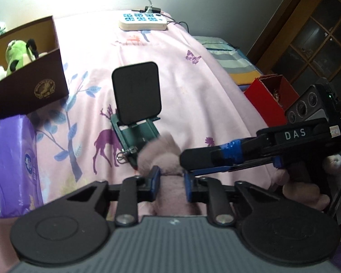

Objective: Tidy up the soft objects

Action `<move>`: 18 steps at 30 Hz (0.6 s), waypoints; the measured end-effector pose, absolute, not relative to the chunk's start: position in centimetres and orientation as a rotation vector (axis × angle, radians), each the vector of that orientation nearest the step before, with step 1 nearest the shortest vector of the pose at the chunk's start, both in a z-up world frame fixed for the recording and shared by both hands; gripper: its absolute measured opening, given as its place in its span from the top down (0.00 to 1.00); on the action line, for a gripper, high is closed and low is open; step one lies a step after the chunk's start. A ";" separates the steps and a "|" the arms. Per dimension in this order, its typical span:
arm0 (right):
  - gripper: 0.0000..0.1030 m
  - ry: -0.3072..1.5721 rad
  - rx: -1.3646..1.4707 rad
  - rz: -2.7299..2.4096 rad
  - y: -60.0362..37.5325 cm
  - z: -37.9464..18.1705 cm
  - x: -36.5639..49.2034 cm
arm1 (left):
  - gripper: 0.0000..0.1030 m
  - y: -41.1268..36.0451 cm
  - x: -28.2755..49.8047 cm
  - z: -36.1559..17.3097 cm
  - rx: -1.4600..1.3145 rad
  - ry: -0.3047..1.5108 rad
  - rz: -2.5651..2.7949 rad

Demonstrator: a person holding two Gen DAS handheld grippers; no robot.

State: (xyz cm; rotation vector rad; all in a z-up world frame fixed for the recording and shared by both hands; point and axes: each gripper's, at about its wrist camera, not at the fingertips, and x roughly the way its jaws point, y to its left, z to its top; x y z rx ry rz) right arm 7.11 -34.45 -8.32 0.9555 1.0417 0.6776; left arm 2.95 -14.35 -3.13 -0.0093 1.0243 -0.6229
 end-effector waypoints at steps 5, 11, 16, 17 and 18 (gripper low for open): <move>0.77 0.999 0.939 0.652 -32.3 -7.2 8.0 | 1.00 -12.0 3.6 -2.0 0.024 0.973 -0.608; 0.78 0.998 0.907 0.501 -32.6 -7.8 7.5 | 0.81 -7.8 4.5 -5.3 0.016 1.041 -0.621; 0.77 1.036 0.888 0.400 -32.8 -9.1 6.3 | 0.29 -7.3 4.0 -6.2 0.147 0.991 -0.633; 0.77 1.044 0.882 0.387 -32.7 -9.4 6.1 | 0.29 -7.6 4.0 -6.3 0.170 0.987 -0.651; 0.77 1.048 0.868 0.379 -32.5 -9.6 5.9 | 0.29 -7.9 4.1 -6.6 0.191 0.989 -0.675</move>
